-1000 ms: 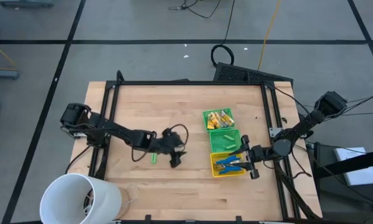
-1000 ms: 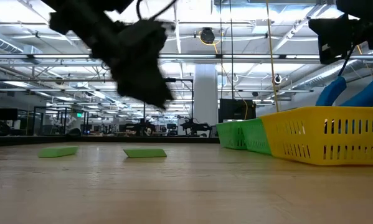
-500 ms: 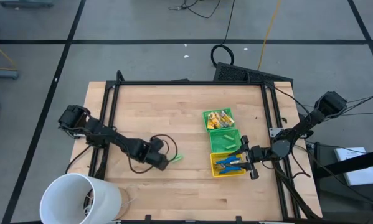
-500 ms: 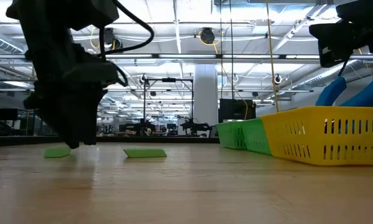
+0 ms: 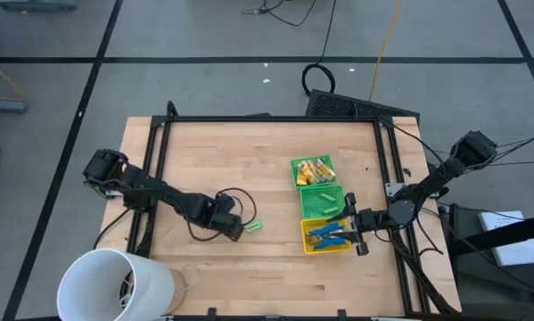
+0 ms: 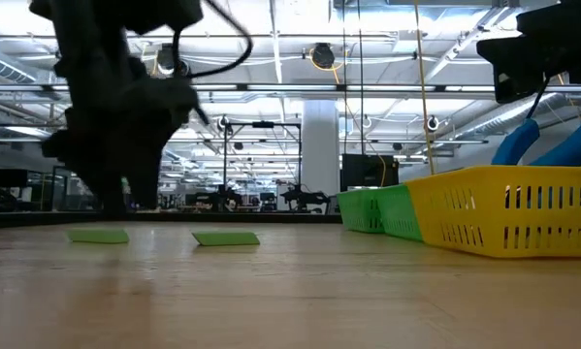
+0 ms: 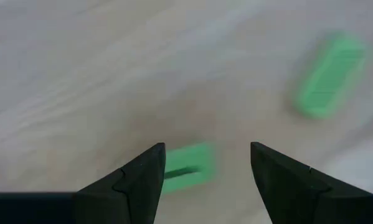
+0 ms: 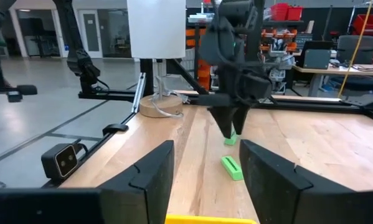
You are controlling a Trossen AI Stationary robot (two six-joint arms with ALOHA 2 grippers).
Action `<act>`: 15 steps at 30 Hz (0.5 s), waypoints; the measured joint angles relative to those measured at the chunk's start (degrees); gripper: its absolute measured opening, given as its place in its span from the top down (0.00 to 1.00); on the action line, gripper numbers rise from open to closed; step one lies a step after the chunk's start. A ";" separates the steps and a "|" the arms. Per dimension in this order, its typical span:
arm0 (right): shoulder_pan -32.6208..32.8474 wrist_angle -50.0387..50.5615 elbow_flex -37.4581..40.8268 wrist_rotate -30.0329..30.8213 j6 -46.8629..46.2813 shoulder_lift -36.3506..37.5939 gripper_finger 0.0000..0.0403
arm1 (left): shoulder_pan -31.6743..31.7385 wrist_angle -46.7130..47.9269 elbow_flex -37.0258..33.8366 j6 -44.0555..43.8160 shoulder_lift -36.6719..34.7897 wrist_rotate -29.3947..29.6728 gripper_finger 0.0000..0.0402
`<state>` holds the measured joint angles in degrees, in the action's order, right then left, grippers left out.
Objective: Pick & Place School Supplies
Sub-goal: Put the left green eraser into the bottom green bin
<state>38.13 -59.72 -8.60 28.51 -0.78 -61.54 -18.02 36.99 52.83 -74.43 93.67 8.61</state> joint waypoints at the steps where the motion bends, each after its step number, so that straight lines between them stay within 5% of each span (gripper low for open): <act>1: -0.13 0.04 0.00 -0.06 0.00 0.00 0.57 | -0.13 -0.05 0.74 1.24 -0.02 -0.70 0.41; 7: -0.20 0.17 0.00 -0.07 -0.08 0.00 0.58 | -3.02 1.43 2.11 12.29 -0.03 -4.00 0.41; 15: -0.18 3.13 0.00 -0.09 -3.30 0.00 0.58 | -4.62 6.58 2.09 38.92 -0.03 2.75 0.40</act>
<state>37.95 -56.59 -8.60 28.42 -4.08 -61.54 -22.63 43.57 54.92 -35.51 93.65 11.36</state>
